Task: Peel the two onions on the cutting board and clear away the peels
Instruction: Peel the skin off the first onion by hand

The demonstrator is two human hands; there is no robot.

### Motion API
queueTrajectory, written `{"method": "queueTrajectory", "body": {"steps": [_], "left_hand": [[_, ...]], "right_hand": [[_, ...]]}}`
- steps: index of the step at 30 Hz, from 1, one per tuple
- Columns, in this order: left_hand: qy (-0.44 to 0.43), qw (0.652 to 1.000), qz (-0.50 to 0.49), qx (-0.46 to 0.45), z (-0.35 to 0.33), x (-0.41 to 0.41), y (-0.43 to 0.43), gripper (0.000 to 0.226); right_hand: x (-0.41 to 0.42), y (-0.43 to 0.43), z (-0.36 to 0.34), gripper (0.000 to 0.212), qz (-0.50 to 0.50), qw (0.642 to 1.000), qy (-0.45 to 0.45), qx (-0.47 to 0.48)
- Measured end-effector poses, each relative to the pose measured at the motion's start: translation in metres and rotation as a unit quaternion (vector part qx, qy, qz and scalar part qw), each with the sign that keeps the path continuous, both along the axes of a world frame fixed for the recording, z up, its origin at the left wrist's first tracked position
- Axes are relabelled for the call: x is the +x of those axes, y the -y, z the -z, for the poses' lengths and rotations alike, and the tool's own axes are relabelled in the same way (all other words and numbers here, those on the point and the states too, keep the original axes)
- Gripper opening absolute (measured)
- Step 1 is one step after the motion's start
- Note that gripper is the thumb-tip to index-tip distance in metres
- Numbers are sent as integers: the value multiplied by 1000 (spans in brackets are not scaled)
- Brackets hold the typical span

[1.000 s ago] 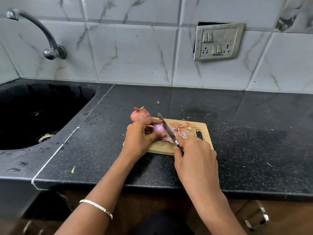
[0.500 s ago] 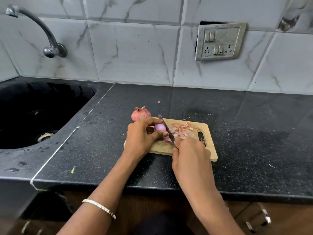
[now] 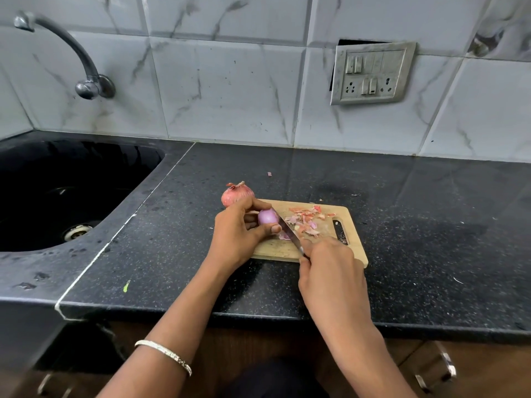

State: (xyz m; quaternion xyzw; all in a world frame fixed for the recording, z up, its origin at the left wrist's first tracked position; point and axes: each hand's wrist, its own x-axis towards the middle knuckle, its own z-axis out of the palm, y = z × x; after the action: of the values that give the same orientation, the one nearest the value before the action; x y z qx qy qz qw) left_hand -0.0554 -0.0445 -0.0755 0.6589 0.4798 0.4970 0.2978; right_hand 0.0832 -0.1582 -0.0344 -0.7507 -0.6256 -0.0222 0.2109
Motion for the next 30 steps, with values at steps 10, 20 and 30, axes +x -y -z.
{"method": "queueTrajectory", "body": {"steps": [10,20,30], "left_hand": [[27,999,-8,18,5,-7,-5,37],[-47,995,-13,83,6,-9,-5,49],[-100,993,25,64,2,-7,0,40]], "right_hand": [[17,-7,-5,30,19,999,-25,26],[38,-44,-8,24,91,994,27,62],[64,-61,19,21,122,989,71,38]]}}
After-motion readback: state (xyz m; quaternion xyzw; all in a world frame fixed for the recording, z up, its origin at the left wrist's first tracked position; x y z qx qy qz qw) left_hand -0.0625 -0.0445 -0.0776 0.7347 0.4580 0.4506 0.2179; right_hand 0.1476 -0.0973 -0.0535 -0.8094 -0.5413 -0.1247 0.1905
